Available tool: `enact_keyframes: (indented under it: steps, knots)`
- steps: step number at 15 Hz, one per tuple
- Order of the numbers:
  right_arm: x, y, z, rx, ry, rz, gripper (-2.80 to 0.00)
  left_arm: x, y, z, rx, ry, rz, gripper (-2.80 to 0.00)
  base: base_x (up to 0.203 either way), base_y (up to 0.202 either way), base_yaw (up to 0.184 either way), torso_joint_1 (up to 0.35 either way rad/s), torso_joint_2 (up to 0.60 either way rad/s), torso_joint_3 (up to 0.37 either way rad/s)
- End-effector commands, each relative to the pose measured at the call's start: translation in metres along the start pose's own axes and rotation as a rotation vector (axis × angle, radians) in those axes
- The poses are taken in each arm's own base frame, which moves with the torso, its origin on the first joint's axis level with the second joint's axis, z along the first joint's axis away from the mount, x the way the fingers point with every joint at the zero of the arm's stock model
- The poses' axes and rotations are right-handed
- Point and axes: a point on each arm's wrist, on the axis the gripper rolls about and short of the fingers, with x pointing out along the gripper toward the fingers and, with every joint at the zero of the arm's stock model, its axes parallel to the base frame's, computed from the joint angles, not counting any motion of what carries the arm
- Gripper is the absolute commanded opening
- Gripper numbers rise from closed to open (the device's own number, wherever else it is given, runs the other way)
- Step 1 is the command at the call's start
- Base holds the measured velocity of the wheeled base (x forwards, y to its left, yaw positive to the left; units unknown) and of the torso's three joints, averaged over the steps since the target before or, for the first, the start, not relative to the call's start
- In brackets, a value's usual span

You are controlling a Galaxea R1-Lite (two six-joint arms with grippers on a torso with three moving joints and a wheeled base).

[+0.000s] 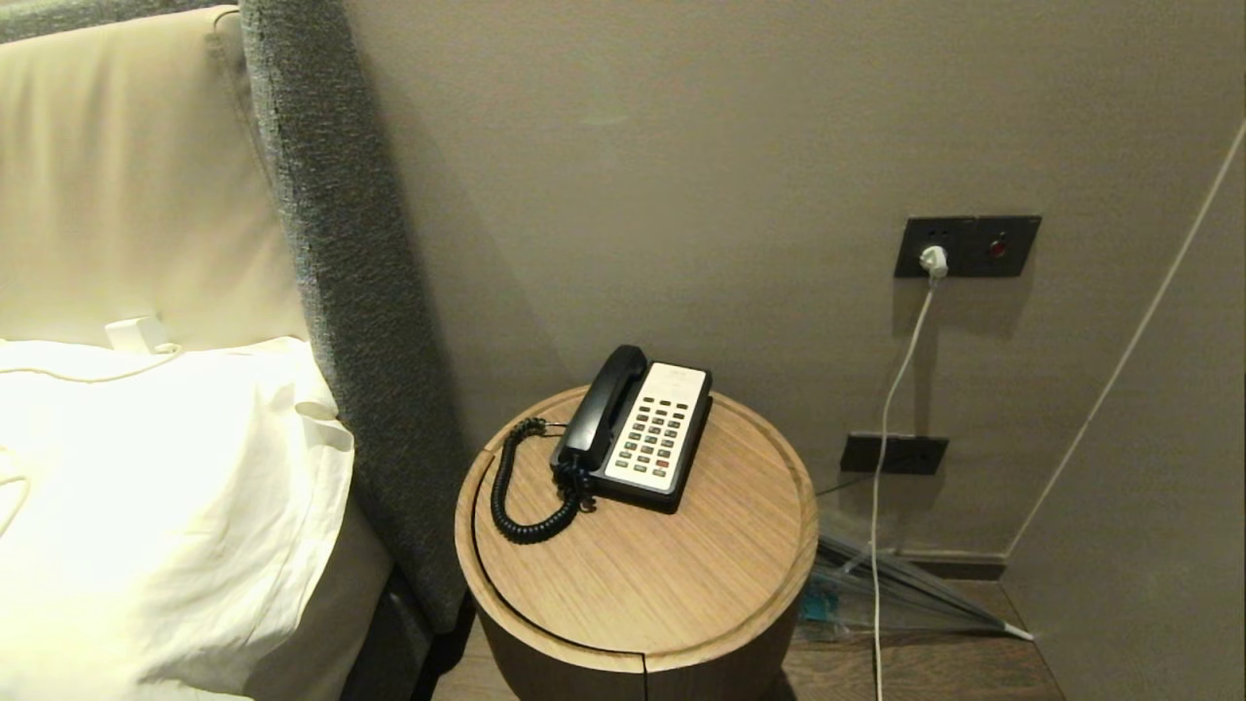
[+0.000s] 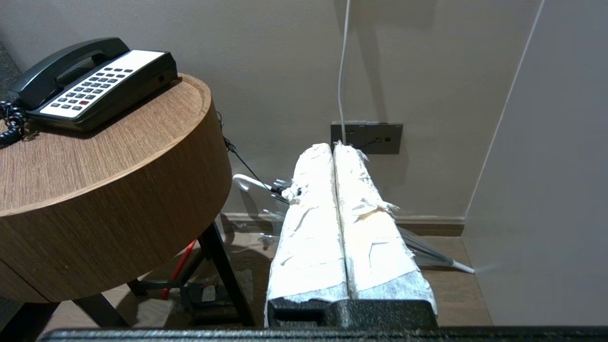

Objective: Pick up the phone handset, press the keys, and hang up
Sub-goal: Pick up the desk phone handset

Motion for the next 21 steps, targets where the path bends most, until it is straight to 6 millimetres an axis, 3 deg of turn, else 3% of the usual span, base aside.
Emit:
enact_keyframes:
  steps: [1, 14, 21]
  knots:
    - [0.0013, -0.0001, -0.006, 0.0, 0.02, 0.0, -2.8, 0.0022, -0.0003, -0.0113, 0.0, 0.04, -0.001, -2.8, 0.0, 0.0, 0.0, 0.0, 0.0, 0.0]
    - [0.0013, -0.0001, -0.006, 0.0, 0.02, 0.0, -2.8, 0.0022, -0.0003, -0.0114, -0.009, 0.042, -0.001, -2.8, 0.0, 0.0, 0.0, 0.0, 0.0, 0.0]
    - [0.0013, -0.0001, -0.006, 0.0, 0.02, -0.001, -2.8, 0.0022, -0.0003, -0.0113, -0.014, 0.04, 0.001, -2.8, 0.0, 0.0, 0.0, 0.002, 0.0, -0.163]
